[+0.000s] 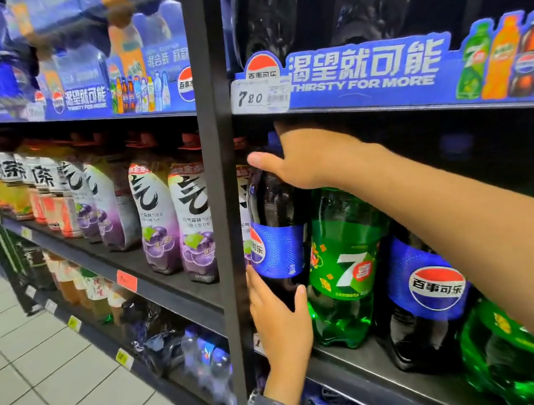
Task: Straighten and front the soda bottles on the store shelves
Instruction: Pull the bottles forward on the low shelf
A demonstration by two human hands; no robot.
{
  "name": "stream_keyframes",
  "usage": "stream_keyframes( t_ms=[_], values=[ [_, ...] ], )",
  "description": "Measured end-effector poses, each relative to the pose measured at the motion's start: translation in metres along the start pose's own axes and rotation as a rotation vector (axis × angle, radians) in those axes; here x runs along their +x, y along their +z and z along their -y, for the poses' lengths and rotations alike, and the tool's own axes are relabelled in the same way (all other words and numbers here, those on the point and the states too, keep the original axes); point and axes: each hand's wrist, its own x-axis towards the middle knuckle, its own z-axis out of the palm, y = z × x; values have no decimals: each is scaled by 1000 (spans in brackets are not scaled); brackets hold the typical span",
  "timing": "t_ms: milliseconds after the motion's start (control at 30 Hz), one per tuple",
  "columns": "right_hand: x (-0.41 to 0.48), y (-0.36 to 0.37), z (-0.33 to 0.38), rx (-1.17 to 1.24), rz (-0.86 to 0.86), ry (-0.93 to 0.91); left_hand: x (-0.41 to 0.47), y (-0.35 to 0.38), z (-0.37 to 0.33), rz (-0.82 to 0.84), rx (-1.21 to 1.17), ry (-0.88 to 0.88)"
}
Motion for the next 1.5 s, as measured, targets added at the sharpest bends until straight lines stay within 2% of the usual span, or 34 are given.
stream_keyframes(
  t_ms=[133,300,433,567,733,967,1100,1200,1267,1367,1500],
  values=[
    [13,15,8,-100,2,48,0,-4,7,57,-114,-21],
    [18,11,-1,13,126,108,10,2,12,59,-204,-106],
    [24,5,-7,-25,219,80,0,6,8,-2,-70,-37],
    [24,-1,-13,-102,279,69,-14,7,10,15,-13,-10],
    [21,-2,-10,-163,269,29,3,3,12,12,-94,0],
    [20,-1,-14,-137,257,4,-2,10,11,-63,-42,7],
    [2,-7,-30,-209,108,-76,-7,3,7,-36,-43,68],
    [-11,-25,-59,-204,220,11,-33,-5,1,49,65,291],
    [-23,-34,-72,-158,308,59,-49,-3,-6,128,121,372],
    [-34,-37,-75,-64,340,106,-58,9,-21,173,153,314],
    [-33,-34,-74,-94,285,141,-50,12,-20,168,148,307]
  ],
)
